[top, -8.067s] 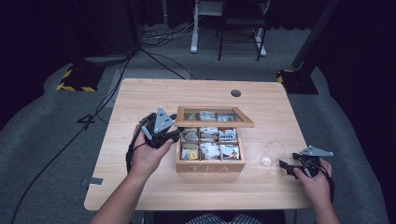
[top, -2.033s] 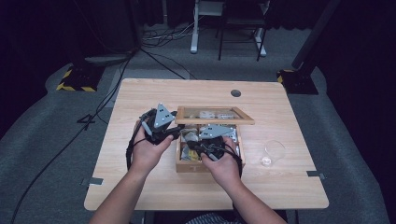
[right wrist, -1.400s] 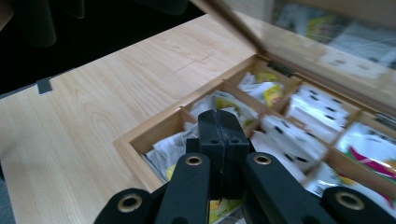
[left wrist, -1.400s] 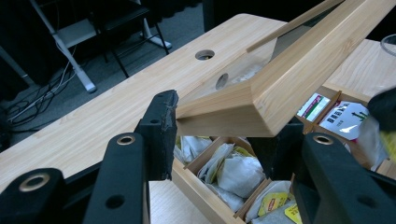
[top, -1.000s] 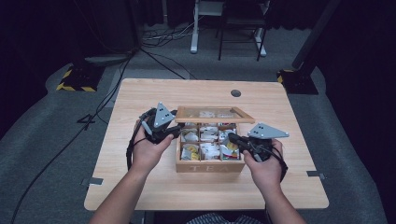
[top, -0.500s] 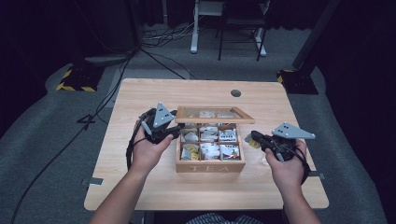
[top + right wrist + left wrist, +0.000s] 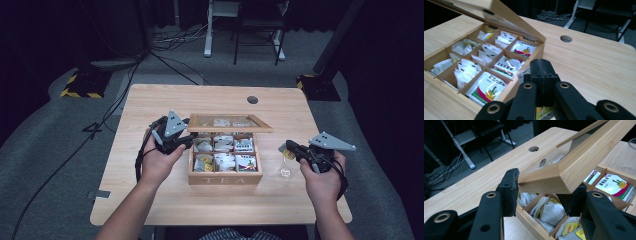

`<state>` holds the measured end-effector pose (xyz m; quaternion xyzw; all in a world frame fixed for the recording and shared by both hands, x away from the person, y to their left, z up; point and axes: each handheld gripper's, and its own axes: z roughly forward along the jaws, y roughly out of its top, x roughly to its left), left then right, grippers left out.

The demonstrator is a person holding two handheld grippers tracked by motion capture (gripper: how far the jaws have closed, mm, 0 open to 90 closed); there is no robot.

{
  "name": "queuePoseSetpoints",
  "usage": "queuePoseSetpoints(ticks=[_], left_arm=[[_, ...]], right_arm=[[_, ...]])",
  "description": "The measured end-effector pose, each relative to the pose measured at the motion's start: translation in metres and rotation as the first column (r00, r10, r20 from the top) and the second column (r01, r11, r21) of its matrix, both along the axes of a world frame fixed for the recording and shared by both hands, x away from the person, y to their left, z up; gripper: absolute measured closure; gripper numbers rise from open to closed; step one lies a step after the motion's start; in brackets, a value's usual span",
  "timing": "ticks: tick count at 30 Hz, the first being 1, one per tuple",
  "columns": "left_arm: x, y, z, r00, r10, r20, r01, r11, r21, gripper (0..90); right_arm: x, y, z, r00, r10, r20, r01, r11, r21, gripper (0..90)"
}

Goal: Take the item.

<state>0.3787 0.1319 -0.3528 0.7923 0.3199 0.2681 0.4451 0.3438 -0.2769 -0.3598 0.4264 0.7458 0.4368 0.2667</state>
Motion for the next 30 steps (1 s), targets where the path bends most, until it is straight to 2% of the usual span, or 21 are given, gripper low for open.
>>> queuePoseSetpoints(ticks=[6, 23, 30], left_arm=[[0.0, 0.0, 0.0, 1.0, 0.001, 0.0, -0.001, 1.0, 0.002, 53.6], [0.0, 0.0, 0.0, 1.0, 0.0, -0.001, 0.0, 1.0, 0.001, 53.5], [0.0, 0.0, 0.0, 1.0, 0.0, -0.002, 0.0, 1.0, 0.001, 53.5]], right_arm=[[0.001, -0.013, -0.008, 0.9991, -0.041, -0.011, 0.041, 0.999, 0.017, 90.0], [0.006, -0.023, -0.027, 0.9961, -0.079, -0.038, 0.08, 0.9965, 0.025, 90.0], [0.009, -0.029, -0.04, 0.9935, -0.098, -0.057, 0.1, 0.9943, 0.035, 90.0]])
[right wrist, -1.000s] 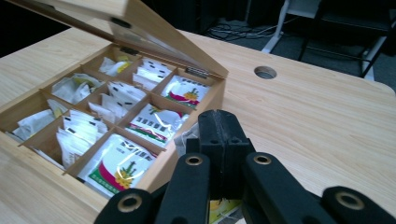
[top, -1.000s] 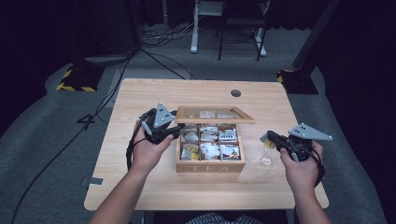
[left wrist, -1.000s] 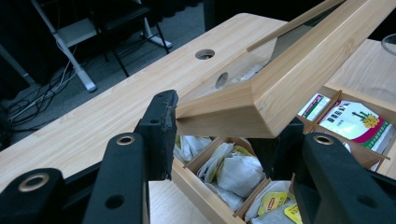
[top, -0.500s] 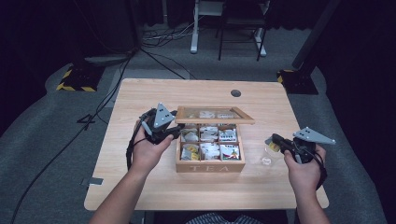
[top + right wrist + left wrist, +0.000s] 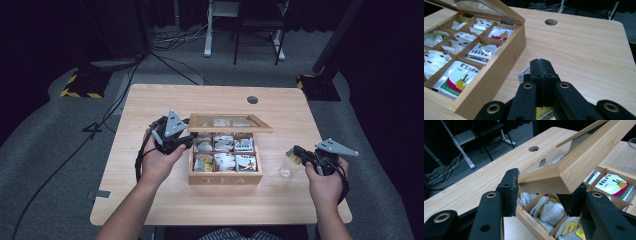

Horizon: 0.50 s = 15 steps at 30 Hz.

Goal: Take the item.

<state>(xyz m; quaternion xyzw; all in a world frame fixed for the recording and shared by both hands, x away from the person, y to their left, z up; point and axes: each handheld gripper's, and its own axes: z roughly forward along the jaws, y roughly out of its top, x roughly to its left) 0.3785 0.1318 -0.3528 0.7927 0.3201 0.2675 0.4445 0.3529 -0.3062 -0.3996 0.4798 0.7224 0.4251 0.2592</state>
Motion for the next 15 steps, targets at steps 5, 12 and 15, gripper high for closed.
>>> queuePoseSetpoints(ticks=[5, 12, 15], left_arm=[[0.0, 0.0, 0.0, 1.0, 0.0, 0.001, 0.0, 1.0, 0.001, 53.5], [0.0, 0.0, 0.0, 1.0, 0.001, 0.001, -0.001, 1.0, 0.003, 53.6], [0.0, 0.0, 0.0, 1.0, 0.001, 0.001, -0.001, 1.0, 0.002, 53.5]], right_arm=[[0.0, -0.002, -0.006, 1.0, -0.008, -0.004, 0.008, 0.9998, 0.017, 90.0], [-0.001, -0.004, -0.011, 0.9997, -0.022, -0.008, 0.022, 0.9989, 0.042, 90.0], [-0.002, -0.006, -0.012, 0.9997, -0.022, -0.008, 0.022, 0.9989, 0.041, 88.7]])
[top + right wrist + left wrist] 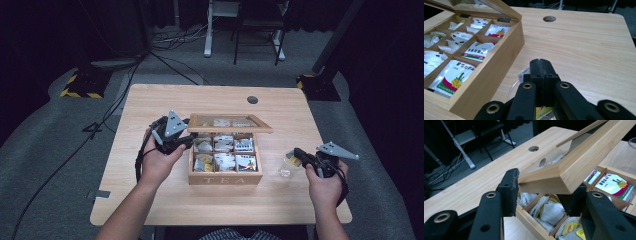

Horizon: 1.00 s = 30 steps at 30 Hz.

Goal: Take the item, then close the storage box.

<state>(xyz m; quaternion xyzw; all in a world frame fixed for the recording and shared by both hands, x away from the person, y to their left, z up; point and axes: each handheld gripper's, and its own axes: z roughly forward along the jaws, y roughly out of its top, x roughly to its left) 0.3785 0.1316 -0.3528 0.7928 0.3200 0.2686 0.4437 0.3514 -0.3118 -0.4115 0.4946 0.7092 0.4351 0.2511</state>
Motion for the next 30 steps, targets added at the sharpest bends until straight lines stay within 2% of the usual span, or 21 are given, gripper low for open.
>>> queuePoseSetpoints(ticks=[5, 14, 21, 30], left_arm=[[0.0, 0.0, 0.0, 1.0, -0.001, -0.001, 0.001, 1.0, 0.003, 53.5], [-0.001, 0.0, 0.0, 1.0, -0.003, -0.006, 0.003, 0.9999, 0.011, 53.3], [0.0, -0.001, 0.0, 1.0, -0.001, -0.005, 0.001, 0.9999, 0.016, 53.3], [-0.001, -0.001, -0.001, 1.0, 0.0, -0.006, 0.001, 0.9997, 0.023, 53.0]], right_arm=[[-0.002, 0.0, 0.001, 1.0, -0.003, 0.0, 0.003, 1.0, 0.006, 77.4], [-0.002, 0.001, 0.009, 1.0, 0.001, 0.008, 0.0, 0.9992, -0.041, 63.8], [0.008, -0.005, 0.016, 0.9999, -0.009, 0.006, 0.009, 0.9974, -0.071, 51.2], [0.012, -0.021, 0.014, 0.9986, -0.052, -0.012, 0.05, 0.9948, -0.088, 46.7]])
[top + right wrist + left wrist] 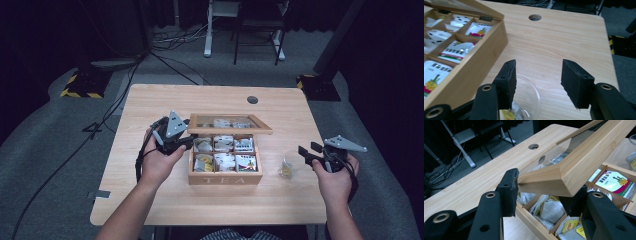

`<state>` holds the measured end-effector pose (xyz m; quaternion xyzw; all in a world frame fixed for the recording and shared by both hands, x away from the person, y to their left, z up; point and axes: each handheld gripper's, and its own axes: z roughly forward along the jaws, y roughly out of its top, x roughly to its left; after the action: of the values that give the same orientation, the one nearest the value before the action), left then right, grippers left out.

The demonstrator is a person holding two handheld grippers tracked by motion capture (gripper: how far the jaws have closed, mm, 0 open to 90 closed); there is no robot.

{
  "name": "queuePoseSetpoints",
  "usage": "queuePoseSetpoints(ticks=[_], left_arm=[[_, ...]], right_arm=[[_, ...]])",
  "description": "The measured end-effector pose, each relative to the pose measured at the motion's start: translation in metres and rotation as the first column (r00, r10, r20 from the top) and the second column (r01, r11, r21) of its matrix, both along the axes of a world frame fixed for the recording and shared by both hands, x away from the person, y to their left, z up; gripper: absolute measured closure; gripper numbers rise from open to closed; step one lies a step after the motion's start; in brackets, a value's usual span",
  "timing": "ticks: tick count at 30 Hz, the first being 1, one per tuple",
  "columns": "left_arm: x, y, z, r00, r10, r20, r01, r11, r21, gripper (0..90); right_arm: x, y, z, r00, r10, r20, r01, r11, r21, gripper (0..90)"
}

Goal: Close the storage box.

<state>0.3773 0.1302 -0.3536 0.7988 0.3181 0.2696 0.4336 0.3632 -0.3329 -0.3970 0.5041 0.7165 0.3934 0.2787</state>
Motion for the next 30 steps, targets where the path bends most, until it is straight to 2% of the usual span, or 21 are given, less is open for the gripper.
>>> queuePoseSetpoints(ticks=[11, 23, 30], left_arm=[[-0.003, 0.0, -0.002, 1.0, -0.002, -0.002, 0.002, 0.9999, 0.012, 53.2], [-0.01, -0.002, -0.005, 0.9999, 0.006, -0.009, -0.006, 0.9993, 0.036, 53.2], [-0.016, -0.004, -0.011, 0.9998, 0.011, -0.016, -0.01, 0.9979, 0.064, 52.4]], right_arm=[[0.002, -0.025, -0.004, 0.9978, -0.064, -0.019, 0.064, 0.9979, -0.006, 46.3], [0.004, -0.041, -0.023, 0.9937, -0.097, -0.055, 0.097, 0.9952, -0.003, 46.3], [0.009, -0.048, -0.041, 0.9904, -0.105, -0.09, 0.105, 0.9944, -0.002, 46.1]])
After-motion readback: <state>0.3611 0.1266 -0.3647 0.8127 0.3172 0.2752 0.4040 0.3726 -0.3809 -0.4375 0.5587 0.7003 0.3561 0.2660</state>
